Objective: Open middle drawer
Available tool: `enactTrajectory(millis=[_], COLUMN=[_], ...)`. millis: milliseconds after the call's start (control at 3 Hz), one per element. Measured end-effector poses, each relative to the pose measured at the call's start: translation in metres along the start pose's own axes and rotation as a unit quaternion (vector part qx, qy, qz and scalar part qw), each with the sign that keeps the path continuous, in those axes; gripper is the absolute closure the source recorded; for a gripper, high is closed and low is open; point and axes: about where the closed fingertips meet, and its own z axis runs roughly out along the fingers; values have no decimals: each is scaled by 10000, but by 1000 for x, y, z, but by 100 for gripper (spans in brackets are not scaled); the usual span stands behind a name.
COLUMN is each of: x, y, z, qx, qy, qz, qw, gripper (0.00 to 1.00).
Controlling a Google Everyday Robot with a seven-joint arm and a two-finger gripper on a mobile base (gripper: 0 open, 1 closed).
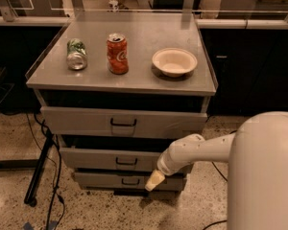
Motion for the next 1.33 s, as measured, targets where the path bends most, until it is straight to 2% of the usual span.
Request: enactTrajectory(millis=[333, 667, 1333], x=[6, 36, 32], y=[12, 55, 52], z=[-6, -46, -43], qx=[-151, -683, -631], qy=[38, 307, 244], qz=[19, -170, -140], qw=[9999, 9970, 9976], gripper=[0, 0, 0])
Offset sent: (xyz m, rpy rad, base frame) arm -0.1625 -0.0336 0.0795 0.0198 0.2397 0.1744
